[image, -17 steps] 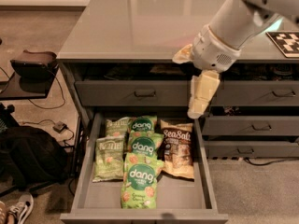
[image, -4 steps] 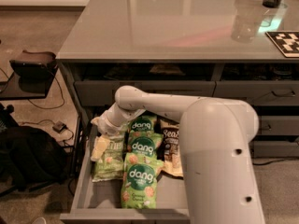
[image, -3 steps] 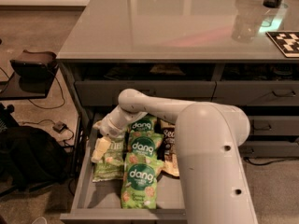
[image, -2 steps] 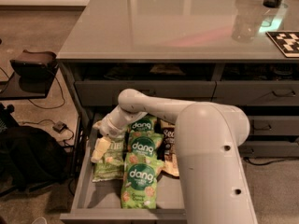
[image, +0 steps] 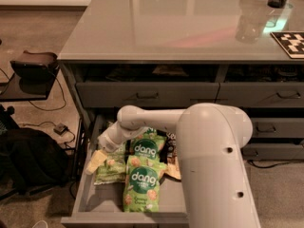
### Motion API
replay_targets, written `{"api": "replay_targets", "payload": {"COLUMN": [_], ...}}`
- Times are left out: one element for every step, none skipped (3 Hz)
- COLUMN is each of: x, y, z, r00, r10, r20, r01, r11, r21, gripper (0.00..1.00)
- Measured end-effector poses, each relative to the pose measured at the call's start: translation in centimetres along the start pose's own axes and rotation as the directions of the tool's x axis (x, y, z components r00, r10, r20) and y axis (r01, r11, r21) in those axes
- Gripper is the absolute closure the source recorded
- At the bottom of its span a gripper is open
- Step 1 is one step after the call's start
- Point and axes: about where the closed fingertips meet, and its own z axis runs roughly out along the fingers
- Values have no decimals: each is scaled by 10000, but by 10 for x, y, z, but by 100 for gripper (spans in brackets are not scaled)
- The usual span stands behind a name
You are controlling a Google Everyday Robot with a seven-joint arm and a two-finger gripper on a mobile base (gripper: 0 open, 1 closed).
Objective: Pick green jalapeno chip bag from middle drawer and place on counter
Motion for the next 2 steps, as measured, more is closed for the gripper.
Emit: {"api": "replay_targets", "payload": {"x": [13,28], "y": [-5,-14], "z": [21,35], "r00": [9938,9810], "r10": [1111,1932], "r20": [56,-155], "r01": [-1113,-1907], "r11": [9923,9766], "r21": [539,996], "gripper": [0,0]}}
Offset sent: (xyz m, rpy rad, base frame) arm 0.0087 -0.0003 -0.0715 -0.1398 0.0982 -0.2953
